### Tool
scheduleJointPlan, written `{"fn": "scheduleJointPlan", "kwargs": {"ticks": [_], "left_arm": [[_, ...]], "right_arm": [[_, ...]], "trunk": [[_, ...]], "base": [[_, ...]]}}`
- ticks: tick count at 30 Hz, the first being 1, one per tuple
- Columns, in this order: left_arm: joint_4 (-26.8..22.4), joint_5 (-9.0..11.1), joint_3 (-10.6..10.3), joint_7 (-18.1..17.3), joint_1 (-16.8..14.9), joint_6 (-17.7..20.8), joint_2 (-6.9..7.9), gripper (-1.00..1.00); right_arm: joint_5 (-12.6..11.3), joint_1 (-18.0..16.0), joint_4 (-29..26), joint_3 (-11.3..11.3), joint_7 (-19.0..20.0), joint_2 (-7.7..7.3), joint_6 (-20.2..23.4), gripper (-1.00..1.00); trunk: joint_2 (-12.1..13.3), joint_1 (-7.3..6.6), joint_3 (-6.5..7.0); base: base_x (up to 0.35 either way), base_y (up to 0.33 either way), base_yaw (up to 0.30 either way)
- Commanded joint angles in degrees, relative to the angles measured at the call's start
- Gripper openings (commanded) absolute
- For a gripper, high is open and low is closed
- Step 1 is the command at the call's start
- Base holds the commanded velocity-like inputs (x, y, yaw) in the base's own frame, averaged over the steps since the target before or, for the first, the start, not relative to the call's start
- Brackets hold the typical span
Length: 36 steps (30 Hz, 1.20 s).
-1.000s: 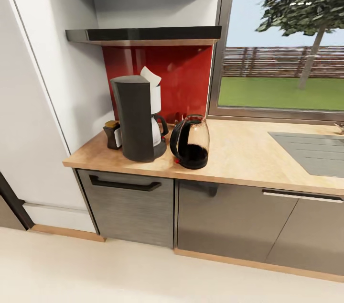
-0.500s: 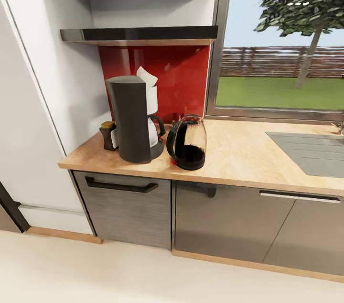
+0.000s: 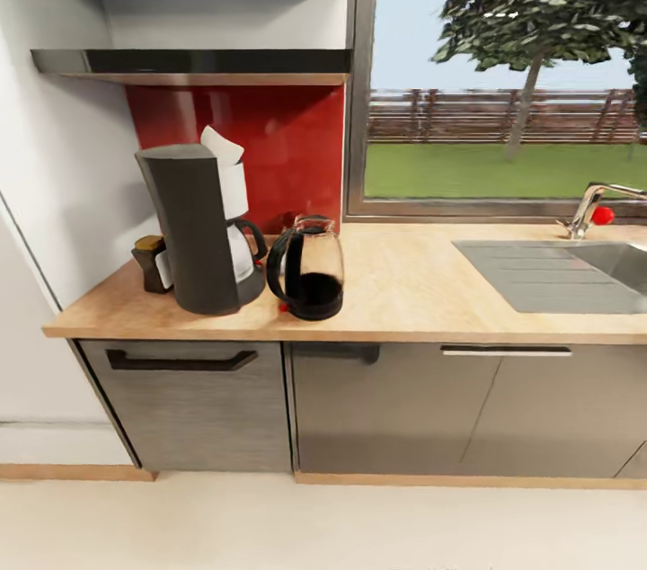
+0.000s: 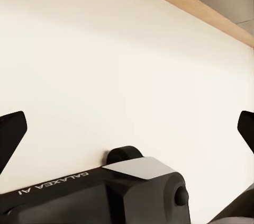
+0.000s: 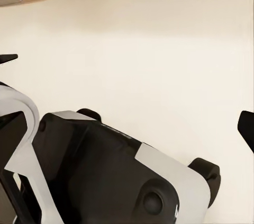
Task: Set up a coffee station on the kitchen countertop: keep the coffee maker on the countertop, move the bottle of coffee from the kitchen shelf to the counter next to the coffee maker, place a paper coffee filter on top of the coffee maker, put the saucer next to the coffee maker with the coffee cup on the saucer, and place the electric kettle next to the coffee maker.
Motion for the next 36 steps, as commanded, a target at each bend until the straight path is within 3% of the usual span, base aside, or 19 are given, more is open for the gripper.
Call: {"fn": "scheduleJointPlan", "kwargs": {"ticks": [1, 5, 8, 10, 11, 12, 16, 18, 22, 25, 30, 36], "left_arm": [[0.03, 0.27, -0.49, -0.08, -0.03, -0.44, 0.02, 1.0], [0.02, 0.27, -0.48, -0.06, -0.01, -0.44, 0.02, 1.0], [0.04, 0.27, -0.51, -0.05, -0.03, -0.44, 0.02, 1.0], [0.03, 0.27, -0.52, -0.05, -0.04, -0.44, -0.03, 1.0], [0.02, 0.27, -0.55, -0.05, -0.04, -0.44, -0.05, 1.0], [0.02, 0.27, -0.54, -0.03, -0.04, -0.44, -0.06, 1.0], [0.02, 0.27, -0.07, 0.68, -0.02, -0.5, 0.14, 1.0], [0.03, 0.31, 1.93, 3.03, -0.02, -0.51, 1.05, 1.0], [0.07, 0.28, 5.33, 5.43, -0.01, -0.48, 2.0, 1.0], [0.1, 0.34, 8.11, 6.59, 0.24, -0.44, 3.85, 1.0], [0.1, 0.36, 10.01, 6.81, 0.35, -0.44, 4.39, 1.0], [0.1, 0.36, 10.61, 6.88, 0.38, -0.44, 4.54, 1.0]], "right_arm": [[0.35, -0.07, 0.06, -0.23, 0.03, 0.0, -0.58, 1.0], [0.35, -0.07, 0.06, -0.26, -1.03, 0.0, -0.68, 1.0], [0.35, -0.07, 0.06, -0.29, -4.48, 0.07, -0.85, 1.0], [0.33, -0.07, 0.11, -0.35, -10.31, 0.32, -0.97, 1.0], [0.31, -0.07, 0.23, -0.36, -21.44, 1.71, -1.1, 1.0], [0.32, -0.07, 0.26, -0.36, -27.25, 3.07, -1.45, 1.0], [0.29, -0.07, 0.36, -0.36, -38.51, 5.52, -3.74, 1.0], [0.27, -0.07, 0.39, -0.36, -42.56, 6.36, -4.87, 1.0], [0.21, -0.07, 0.46, -0.39, -43.93, 6.64, -5.24, 1.0], [0.18, -0.07, 0.49, -0.44, -44.46, 6.68, -5.38, 1.0], [0.17, -0.07, 0.48, -0.45, -44.67, 6.68, -5.41, 1.0], [0.17, -0.07, 0.42, -0.4, -44.98, 6.75, -5.41, 1.0]], "trunk": [[-0.03, 0.0, -0.06], [-0.03, 0.0, -0.06], [-0.03, 0.0, -0.06], [-0.03, 0.0, -0.06], [-0.03, 0.0, -0.06], [-0.03, 0.0, -0.06], [-0.03, 0.0, -0.06], [-0.03, 0.0, -0.06], [-0.03, 0.0, -0.06], [-0.03, 0.0, -0.06], [-0.03, 0.0, -0.04], [-0.03, 0.0, -0.02]], "base": [[0.001, -0.185, -0.174], [0.0, -0.244, -0.089], [0.0, -0.285, -0.03], [0.0, -0.296, -0.013], [0.0, -0.301, -0.009], [0.0, -0.303, -0.051], [0.0, -0.222, -0.133], [0.0, -0.065, -0.222], [0.0, -0.022, -0.252], [0.0, -0.006, -0.271], [0.017, -0.017, -0.264], [0.157, -0.166, -0.103]]}}
